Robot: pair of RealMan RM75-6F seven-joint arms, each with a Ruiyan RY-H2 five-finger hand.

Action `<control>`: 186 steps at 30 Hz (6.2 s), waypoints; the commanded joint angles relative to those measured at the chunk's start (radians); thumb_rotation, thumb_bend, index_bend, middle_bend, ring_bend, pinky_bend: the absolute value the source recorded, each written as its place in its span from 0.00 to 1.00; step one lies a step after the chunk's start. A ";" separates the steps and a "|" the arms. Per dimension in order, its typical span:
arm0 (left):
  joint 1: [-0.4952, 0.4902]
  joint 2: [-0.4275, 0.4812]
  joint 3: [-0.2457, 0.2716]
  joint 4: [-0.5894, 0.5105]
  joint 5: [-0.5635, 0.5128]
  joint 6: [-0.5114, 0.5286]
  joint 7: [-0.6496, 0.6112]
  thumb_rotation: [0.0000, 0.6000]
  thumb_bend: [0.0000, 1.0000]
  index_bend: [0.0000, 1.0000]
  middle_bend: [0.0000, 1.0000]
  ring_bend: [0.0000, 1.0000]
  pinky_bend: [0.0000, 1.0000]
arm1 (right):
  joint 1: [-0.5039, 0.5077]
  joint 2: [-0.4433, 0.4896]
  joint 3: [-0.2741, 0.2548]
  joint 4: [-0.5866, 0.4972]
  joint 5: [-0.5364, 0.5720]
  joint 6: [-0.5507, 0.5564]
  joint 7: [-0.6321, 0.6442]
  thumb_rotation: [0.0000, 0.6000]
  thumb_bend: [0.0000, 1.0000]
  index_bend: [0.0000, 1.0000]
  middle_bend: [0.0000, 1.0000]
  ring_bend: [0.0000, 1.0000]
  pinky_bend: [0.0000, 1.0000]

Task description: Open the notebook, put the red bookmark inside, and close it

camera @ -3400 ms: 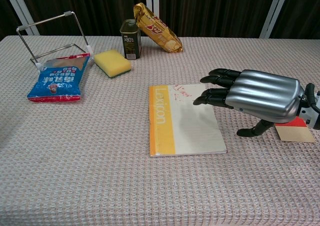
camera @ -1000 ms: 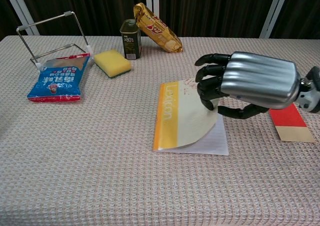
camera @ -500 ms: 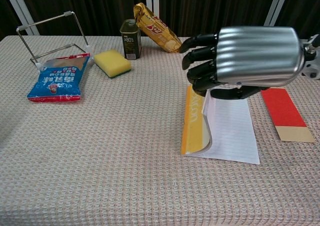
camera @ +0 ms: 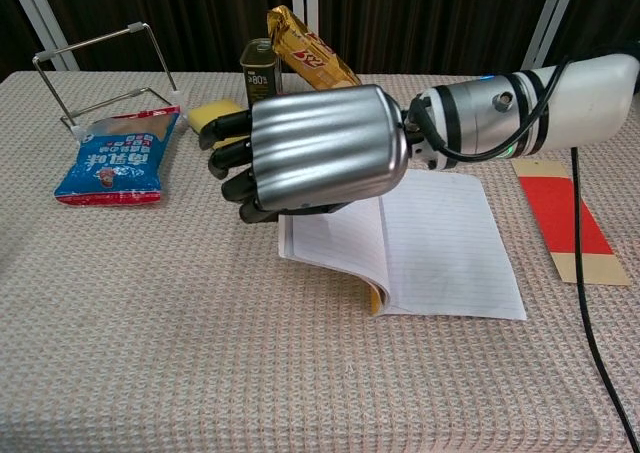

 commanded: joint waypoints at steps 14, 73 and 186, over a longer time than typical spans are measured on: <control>0.011 -0.023 0.001 0.052 -0.008 0.000 -0.059 1.00 0.00 0.22 0.15 0.08 0.12 | -0.051 -0.068 0.066 -0.092 0.193 -0.104 -0.090 1.00 0.44 0.00 0.10 0.00 0.00; 0.017 -0.025 0.004 0.028 0.012 0.005 -0.040 1.00 0.00 0.22 0.15 0.08 0.12 | -0.426 0.199 0.007 -0.469 0.444 -0.214 -0.028 1.00 0.68 0.17 0.27 0.28 0.27; 0.009 -0.023 0.006 -0.026 0.023 0.001 0.023 1.00 0.00 0.22 0.15 0.08 0.12 | -0.571 0.332 -0.112 -0.042 0.269 0.019 -0.044 1.00 0.32 0.37 0.22 0.12 0.15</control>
